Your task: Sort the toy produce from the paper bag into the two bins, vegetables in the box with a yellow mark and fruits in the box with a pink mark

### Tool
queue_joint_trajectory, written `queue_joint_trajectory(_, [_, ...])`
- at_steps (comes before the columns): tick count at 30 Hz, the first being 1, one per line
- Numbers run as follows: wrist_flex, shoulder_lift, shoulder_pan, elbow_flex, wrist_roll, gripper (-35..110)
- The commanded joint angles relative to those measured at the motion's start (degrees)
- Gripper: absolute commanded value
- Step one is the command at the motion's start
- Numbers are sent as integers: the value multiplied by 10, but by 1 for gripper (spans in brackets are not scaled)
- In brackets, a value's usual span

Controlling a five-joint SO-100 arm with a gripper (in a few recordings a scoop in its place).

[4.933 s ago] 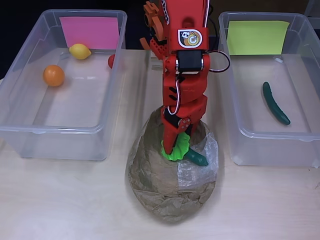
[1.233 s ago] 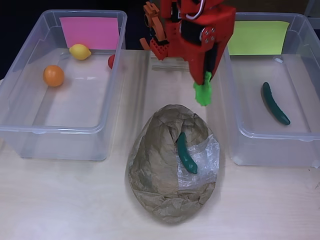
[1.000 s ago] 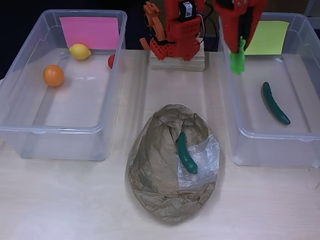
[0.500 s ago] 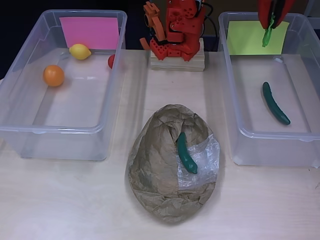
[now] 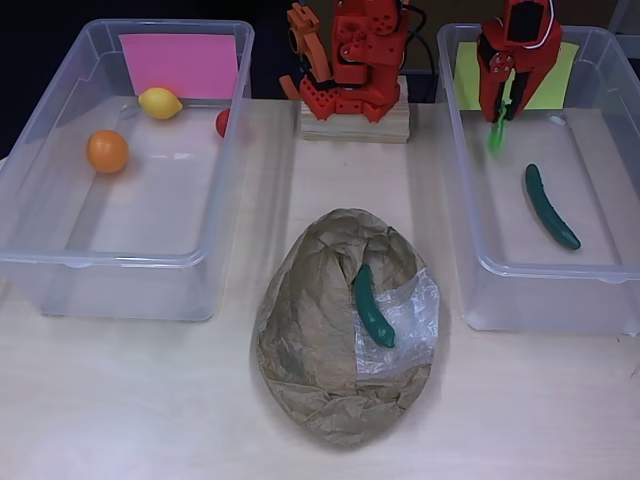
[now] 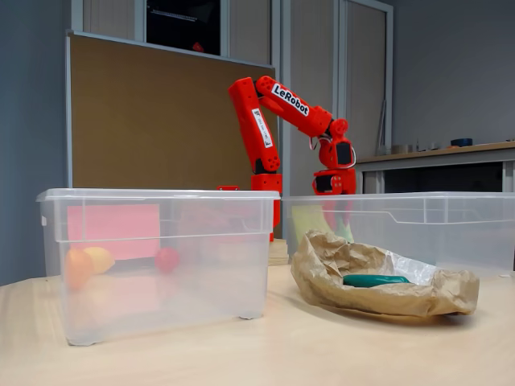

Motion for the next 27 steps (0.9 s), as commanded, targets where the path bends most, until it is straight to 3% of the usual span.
queue_joint_trajectory(1, [-50, -13, -6, 12, 4, 21])
queue_joint_trajectory(4, [-50, -19, -6, -6, -3, 31])
queue_joint_trajectory(9, [-23, -2, 4, -54, -55, 31])
queue_joint_trajectory(13, [12, 15, 37, -134, -163, 31])
queue_joint_trajectory(18, [142, 18, 118, -287, -304, 31])
queue_joint_trajectory(21, [169, 18, 191, -362, -428, 31])
queue_joint_trajectory(27, [180, -41, 352, -539, -778, 31])
